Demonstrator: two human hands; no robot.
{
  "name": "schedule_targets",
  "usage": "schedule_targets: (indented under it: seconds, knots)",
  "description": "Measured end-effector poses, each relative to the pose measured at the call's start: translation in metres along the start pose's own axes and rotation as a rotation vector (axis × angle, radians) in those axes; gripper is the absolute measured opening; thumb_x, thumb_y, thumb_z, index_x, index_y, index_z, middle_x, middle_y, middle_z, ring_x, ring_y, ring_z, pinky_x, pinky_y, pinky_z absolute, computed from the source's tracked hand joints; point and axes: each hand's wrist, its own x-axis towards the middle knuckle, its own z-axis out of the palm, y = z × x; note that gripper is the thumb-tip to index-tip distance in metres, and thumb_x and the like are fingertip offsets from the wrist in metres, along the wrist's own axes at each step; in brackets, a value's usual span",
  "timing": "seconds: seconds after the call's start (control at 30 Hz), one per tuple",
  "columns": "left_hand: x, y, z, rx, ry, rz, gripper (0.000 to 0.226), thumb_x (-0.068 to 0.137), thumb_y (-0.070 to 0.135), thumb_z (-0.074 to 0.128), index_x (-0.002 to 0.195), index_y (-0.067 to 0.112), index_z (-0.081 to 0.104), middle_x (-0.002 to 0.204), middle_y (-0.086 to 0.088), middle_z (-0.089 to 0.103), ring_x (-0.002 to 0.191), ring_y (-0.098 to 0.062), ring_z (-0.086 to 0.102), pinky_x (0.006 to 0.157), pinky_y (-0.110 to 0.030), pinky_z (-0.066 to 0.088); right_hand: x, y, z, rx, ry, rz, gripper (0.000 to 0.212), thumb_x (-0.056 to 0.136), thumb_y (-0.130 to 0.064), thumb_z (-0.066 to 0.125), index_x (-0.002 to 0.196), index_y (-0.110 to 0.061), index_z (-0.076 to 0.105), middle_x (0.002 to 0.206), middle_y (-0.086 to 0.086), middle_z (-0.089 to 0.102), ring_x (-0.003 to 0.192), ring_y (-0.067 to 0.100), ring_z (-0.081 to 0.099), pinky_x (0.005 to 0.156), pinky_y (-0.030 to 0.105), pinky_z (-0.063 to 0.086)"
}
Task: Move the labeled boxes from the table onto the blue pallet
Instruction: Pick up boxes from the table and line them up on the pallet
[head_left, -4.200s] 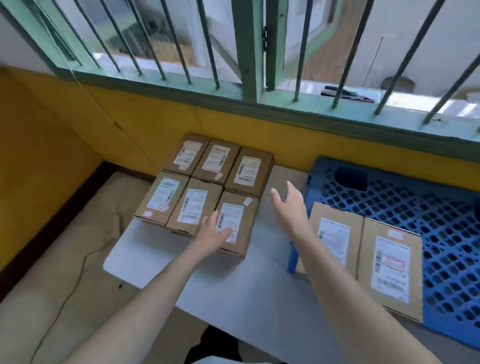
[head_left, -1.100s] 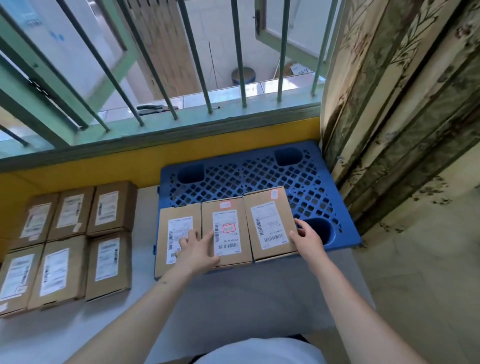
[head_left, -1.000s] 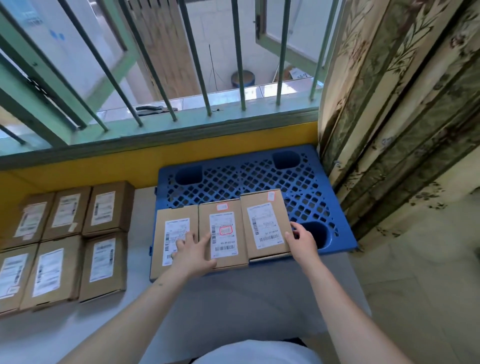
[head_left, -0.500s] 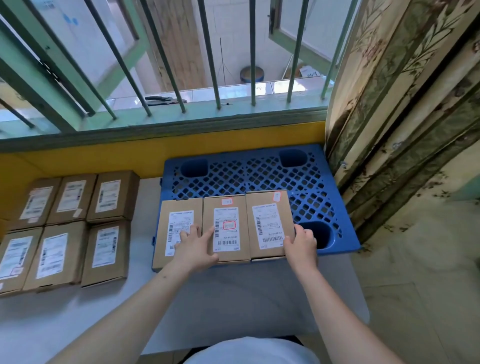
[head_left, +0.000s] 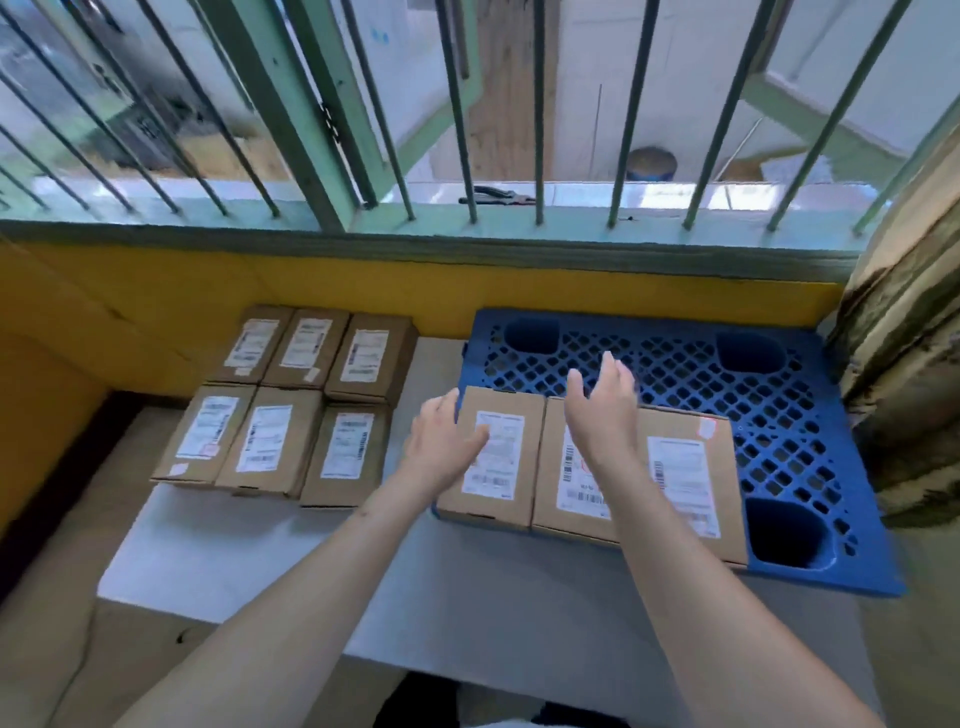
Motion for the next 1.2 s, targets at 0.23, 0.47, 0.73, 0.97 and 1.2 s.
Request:
schedule_targets:
  seconds: [0.23,0.47,0.73,0.97,1.2]
  knots:
    - [0.012,-0.147,-0.067,-0.124,-0.033,-0.187,0.074,0.092,0.046,0.053,0.152,0.016,0.023,0.153,-0.012,0.03,0.139,-0.028,0.034,0.112,-0.041,0.032,-0.029,-0.125,0.13,0.087,-0.098,-0.177,0.066,0.101,-0.044,0.04,0.156,-0.015,0.02,0.161,0.005,0.023,0.148,0.02,0.024,0.117,0.039,0.026]
    - [0.02,-0.284,-0.125,-0.148,-0.148,-0.254,0.073,0.091,0.043,0.054,0.152,0.017,0.023,0.154,-0.012,0.027,0.14,-0.03,0.033,0.111,-0.039,0.029,-0.079,-0.181,0.266,0.022,-0.248,-0.051,0.067,0.1,-0.047,0.039,0.154,-0.011,0.025,0.157,0.01,0.032,0.145,0.025,0.031,0.115,0.039,0.029]
    - [0.034,-0.333,-0.113,-0.367,-0.317,-0.375,0.027,0.084,0.038,0.051,0.094,0.017,0.066,0.096,-0.003,0.071,0.093,-0.023,0.065,0.076,-0.029,0.049,-0.092,-0.146,0.327,-0.063,-0.368,0.245,0.062,0.103,-0.036,0.037,0.155,-0.007,0.021,0.159,0.014,0.029,0.145,0.028,0.029,0.112,0.035,0.029]
    - [0.035,-0.344,-0.068,-0.693,-0.445,-0.695,0.043,0.078,0.036,0.06,0.117,0.021,0.049,0.11,0.001,0.052,0.102,-0.021,0.053,0.096,-0.034,0.043,-0.074,-0.111,0.356,-0.013,-0.426,0.438,0.061,0.097,-0.028,0.046,0.153,-0.011,0.027,0.149,0.011,0.044,0.134,0.028,0.045,0.102,0.032,0.038]
    - [0.036,-0.357,-0.048,-1.057,-0.37,-0.817,0.062,0.091,0.009,0.055,0.147,0.01,0.03,0.136,-0.011,0.051,0.115,-0.018,0.052,0.107,-0.036,0.041,-0.073,-0.085,0.367,0.117,-0.422,0.563,0.067,0.094,-0.031,0.054,0.153,-0.011,0.029,0.151,0.009,0.043,0.134,0.027,0.046,0.106,0.034,0.038]
